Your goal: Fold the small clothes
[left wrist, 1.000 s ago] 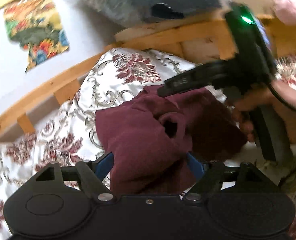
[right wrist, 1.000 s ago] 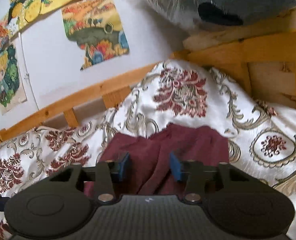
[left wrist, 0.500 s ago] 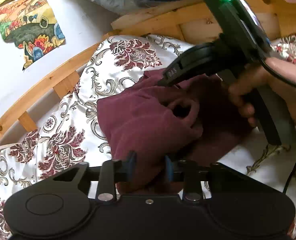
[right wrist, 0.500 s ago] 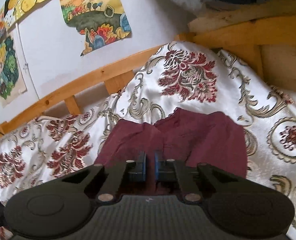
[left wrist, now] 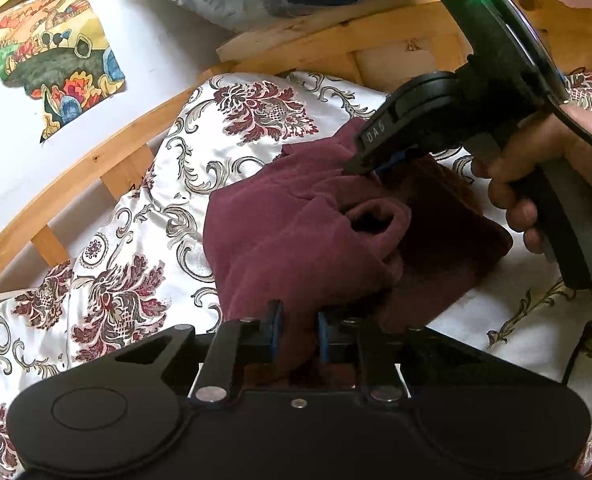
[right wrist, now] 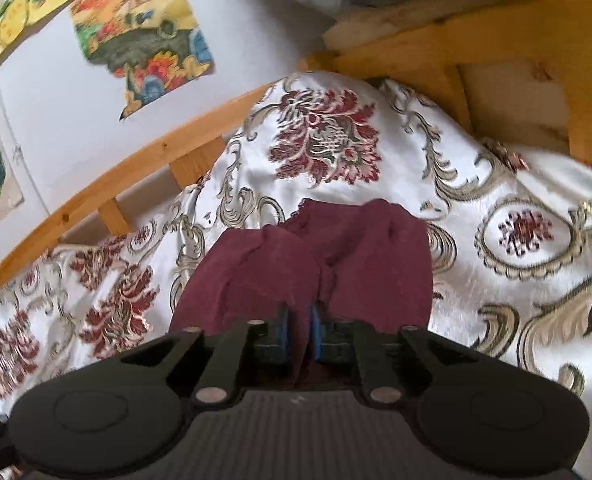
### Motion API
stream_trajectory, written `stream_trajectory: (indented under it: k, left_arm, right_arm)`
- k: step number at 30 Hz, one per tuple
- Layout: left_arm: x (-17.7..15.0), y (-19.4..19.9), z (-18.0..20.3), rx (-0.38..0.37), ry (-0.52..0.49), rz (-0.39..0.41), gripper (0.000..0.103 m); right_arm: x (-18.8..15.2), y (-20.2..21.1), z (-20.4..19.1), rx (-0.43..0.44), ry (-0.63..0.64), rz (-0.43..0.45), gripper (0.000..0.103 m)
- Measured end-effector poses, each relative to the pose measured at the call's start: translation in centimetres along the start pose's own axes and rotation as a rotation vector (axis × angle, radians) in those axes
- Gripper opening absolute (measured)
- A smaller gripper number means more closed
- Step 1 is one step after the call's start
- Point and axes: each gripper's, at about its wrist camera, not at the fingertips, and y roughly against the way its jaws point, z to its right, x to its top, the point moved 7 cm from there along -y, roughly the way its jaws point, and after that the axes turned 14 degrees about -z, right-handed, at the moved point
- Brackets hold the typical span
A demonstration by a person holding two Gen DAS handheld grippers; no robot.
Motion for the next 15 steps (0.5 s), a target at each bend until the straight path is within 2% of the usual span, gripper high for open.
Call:
stream_trajectory:
  k: [1, 6, 8, 9, 10, 12, 15]
  left_arm:
    - [0.0, 0.0, 0.0, -0.001, 0.001, 0.0, 0.019]
    - [0.0, 0.0, 0.0, 0.0, 0.003, -0.001, 0.019]
    - [0.0, 0.0, 0.0, 0.002, 0.002, 0.0, 0.018]
    - [0.0, 0.1, 0.0, 0.004, 0.002, 0.002, 0.018]
    - [0.0, 0.1, 0.0, 0.005, 0.004, 0.004, 0.017]
    - [0.0, 0.2, 0.0, 0.003, 0.015, 0.009, 0.016]
    - [0.2, 0.6, 0.2, -0.01, 0.02, 0.027, 0.015]
  right_arm:
    - [0.0, 0.0, 0.2, 0.018, -0.016, 0.007, 0.048]
    - [0.5, -1.3, 0.2, 0.042, -0.036, 0.004, 0.051]
    - [0.5, -1.8, 0.0, 0.025, -0.024, 0.002, 0.042]
    - [0.5, -1.8, -0.2, 0.015, -0.011, 0.007, 0.026]
    - [0.6, -1.7, -0.4, 0.007, 0.005, 0.014, 0.018]
    - [0.8, -1.1, -1.1, 0.002, 0.045, 0.049, 0.015]
    - [1.4, 0.4, -2.9, -0.042, 0.176, 0.12, 0.014]
